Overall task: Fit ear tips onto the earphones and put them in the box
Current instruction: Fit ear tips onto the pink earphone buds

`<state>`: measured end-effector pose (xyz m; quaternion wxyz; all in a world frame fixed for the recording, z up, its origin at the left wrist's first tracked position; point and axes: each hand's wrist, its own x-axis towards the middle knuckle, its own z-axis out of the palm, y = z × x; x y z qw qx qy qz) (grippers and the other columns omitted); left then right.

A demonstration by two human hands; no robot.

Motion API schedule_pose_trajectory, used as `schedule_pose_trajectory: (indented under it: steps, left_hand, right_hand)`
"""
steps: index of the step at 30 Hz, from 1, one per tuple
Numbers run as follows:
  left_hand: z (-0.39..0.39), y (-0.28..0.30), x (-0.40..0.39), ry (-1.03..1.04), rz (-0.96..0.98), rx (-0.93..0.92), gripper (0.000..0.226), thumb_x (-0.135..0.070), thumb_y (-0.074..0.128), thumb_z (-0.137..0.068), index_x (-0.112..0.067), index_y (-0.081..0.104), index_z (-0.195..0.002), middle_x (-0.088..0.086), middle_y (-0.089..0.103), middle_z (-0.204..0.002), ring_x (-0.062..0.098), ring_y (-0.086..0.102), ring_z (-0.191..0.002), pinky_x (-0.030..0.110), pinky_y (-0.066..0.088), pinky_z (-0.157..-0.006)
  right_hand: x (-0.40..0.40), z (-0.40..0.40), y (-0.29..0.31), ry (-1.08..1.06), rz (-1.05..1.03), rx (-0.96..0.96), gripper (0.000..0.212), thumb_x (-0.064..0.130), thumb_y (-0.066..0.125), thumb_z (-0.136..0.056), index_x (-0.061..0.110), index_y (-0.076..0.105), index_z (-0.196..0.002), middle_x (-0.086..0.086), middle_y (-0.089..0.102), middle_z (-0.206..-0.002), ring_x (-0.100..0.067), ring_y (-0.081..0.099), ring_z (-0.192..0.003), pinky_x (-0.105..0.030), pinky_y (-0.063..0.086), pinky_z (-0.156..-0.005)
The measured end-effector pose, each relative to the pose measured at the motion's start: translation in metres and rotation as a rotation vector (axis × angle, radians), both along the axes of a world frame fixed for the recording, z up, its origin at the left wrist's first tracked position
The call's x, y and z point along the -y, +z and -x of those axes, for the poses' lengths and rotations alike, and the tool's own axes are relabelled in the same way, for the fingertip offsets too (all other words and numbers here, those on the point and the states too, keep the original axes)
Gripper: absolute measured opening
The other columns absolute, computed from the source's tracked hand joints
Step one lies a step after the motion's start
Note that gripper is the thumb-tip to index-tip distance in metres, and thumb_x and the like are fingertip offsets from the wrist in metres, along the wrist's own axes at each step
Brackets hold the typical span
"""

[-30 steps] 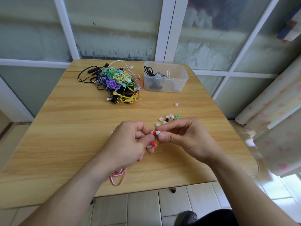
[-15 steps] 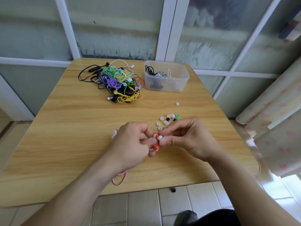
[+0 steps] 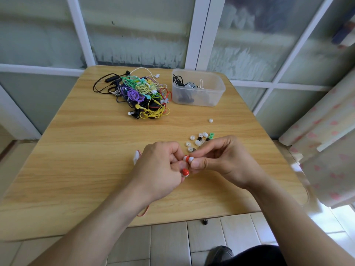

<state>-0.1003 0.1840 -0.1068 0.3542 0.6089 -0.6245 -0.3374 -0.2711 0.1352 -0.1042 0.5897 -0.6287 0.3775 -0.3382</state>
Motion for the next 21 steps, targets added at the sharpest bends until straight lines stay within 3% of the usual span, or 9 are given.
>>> schedule_pose_trajectory:
  steps: [5,10,12,16,21]
  left_hand:
    - [0.004,-0.003,0.0,0.019,0.135,0.056,0.019,-0.005,0.069,-0.078,-0.016,0.058,-0.066,0.0,0.065,-0.055,0.019,0.064,-0.055,0.04,0.05,-0.054]
    - [0.0,-0.006,0.004,0.086,0.242,0.082,0.015,-0.014,0.066,-0.076,-0.021,0.057,-0.067,-0.007,0.066,-0.057,0.013,0.064,-0.057,0.038,0.051,-0.053]
    - [-0.001,-0.006,0.004,0.106,0.234,0.036,0.012,-0.018,0.065,-0.079,-0.021,0.058,-0.07,-0.009,0.068,-0.06,0.009,0.067,-0.059,0.037,0.054,-0.056]
    - [-0.003,-0.003,0.0,0.075,0.192,-0.056,0.012,-0.009,0.066,-0.088,-0.018,0.064,-0.08,-0.008,0.07,-0.064,-0.001,0.061,-0.049,0.017,0.046,-0.05]
    - [-0.01,-0.002,0.001,0.041,0.112,-0.177,0.008,-0.017,0.062,-0.092,-0.022,0.067,-0.087,-0.004,0.07,-0.065,0.023,0.058,-0.042,0.02,0.042,-0.042]
  right_hand:
    - [0.001,0.001,-0.001,0.003,-0.052,0.053,0.017,0.005,0.081,-0.058,0.006,0.075,-0.074,-0.024,0.073,-0.079,-0.035,0.07,-0.069,-0.043,0.062,-0.071]
    - [0.001,-0.002,-0.005,-0.002,-0.095,0.142,0.022,0.006,0.078,-0.065,0.0,0.075,-0.086,-0.028,0.071,-0.089,-0.038,0.07,-0.078,-0.043,0.061,-0.078]
    - [0.0,-0.005,-0.007,-0.057,-0.096,0.18,0.021,0.007,0.076,-0.067,0.002,0.075,-0.088,-0.026,0.072,-0.086,-0.034,0.071,-0.074,-0.037,0.061,-0.072]
    - [0.001,-0.008,-0.007,-0.13,-0.033,0.172,0.02,0.008,0.073,-0.071,0.001,0.072,-0.09,-0.019,0.074,-0.079,-0.024,0.071,-0.069,-0.03,0.059,-0.066]
    - [-0.001,-0.01,-0.007,-0.162,0.127,0.083,0.023,0.016,0.074,-0.076,0.002,0.074,-0.093,-0.013,0.075,-0.085,-0.026,0.07,-0.073,-0.033,0.057,-0.064]
